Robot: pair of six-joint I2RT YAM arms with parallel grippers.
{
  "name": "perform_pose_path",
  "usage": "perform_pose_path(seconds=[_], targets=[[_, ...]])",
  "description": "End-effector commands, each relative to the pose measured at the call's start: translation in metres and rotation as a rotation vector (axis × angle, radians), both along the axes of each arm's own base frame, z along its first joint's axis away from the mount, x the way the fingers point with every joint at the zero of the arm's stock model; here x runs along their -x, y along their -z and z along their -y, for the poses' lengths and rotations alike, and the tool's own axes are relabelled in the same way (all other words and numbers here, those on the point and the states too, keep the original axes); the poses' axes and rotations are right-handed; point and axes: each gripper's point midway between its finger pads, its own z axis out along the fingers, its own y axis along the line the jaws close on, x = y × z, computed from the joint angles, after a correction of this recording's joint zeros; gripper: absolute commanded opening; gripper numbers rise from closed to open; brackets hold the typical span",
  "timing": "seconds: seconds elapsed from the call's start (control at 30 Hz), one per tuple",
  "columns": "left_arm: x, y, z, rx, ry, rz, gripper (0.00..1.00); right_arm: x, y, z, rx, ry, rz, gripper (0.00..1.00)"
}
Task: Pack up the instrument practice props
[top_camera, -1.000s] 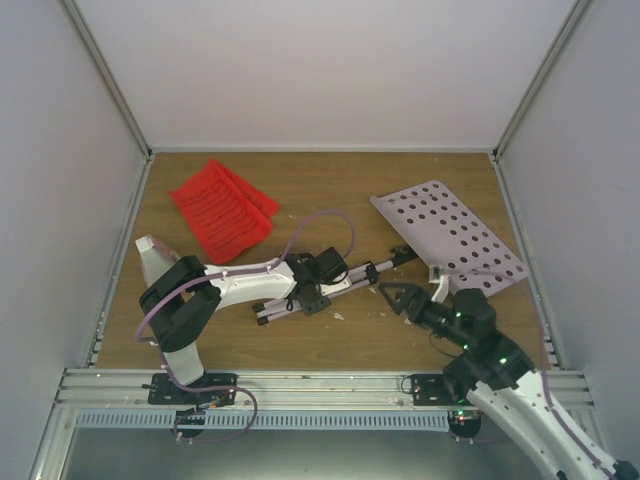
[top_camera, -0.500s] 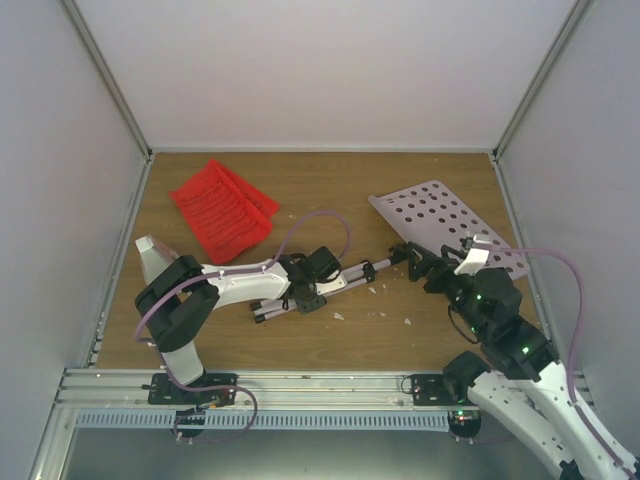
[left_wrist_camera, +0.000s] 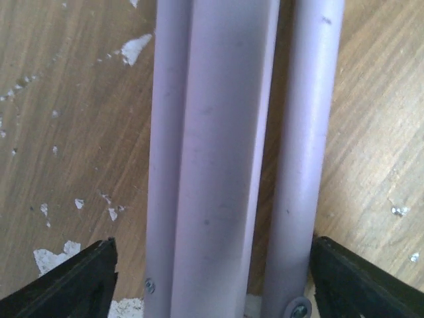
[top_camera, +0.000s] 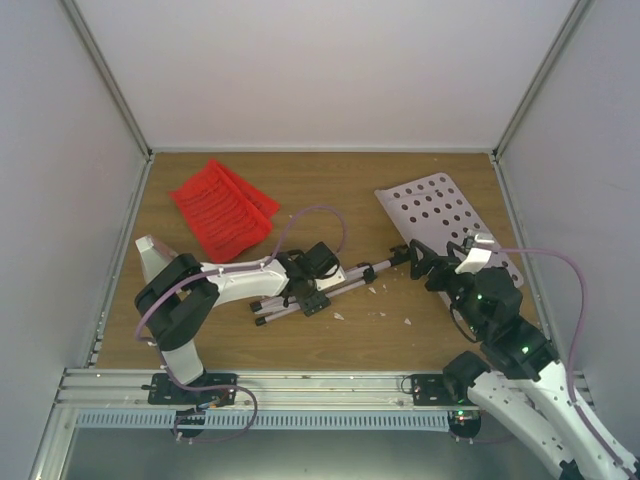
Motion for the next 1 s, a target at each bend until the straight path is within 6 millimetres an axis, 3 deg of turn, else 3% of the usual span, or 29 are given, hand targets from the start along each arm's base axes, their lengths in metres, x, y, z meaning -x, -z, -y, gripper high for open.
perform_pose_path(seconds=[0.0,0.1,0.23,0.37,0.47,0.6,0.77,0.87,0.97], targets=[[0.0,-0.004,0.013,0.072,-0.013,-0.022,0.87,-0.001,-0.005,0.005,0.027,0.025,0.033,1.0],[-0.002,-0.027,0.021,0.158,-0.005,0.009,0.96,-0.002,-0.006,0.007,0.046,0.034,0.035,1.0],[-0.006,-0.07,0.032,0.314,-0.007,0.029,0.99,-0.005,-0.011,0.008,0.071,0.042,0.048,1.0],[-0.014,-0.132,0.034,0.503,-0.034,0.092,0.99,-0.011,-0.016,0.005,0.101,0.044,0.062,1.0],[-0.028,-0.173,0.023,0.636,-0.093,0.151,0.99,-0.018,-0.019,0.0,0.135,0.036,0.076,1.0],[-0.066,-0.209,-0.024,0.771,-0.265,0.238,0.99,-0.036,-0.019,-0.008,0.195,0.039,0.077,1.0],[-0.107,-0.226,-0.098,0.854,-0.527,0.36,0.99,-0.066,-0.015,-0.001,0.214,0.036,0.071,1.0],[-0.118,-0.234,-0.143,0.926,-0.646,0.436,0.99,-0.088,-0.004,0.024,0.182,0.067,0.049,0.99],[-0.116,-0.241,-0.181,0.975,-0.726,0.544,0.99,-0.103,0.007,0.066,0.172,0.163,0.049,1.0]])
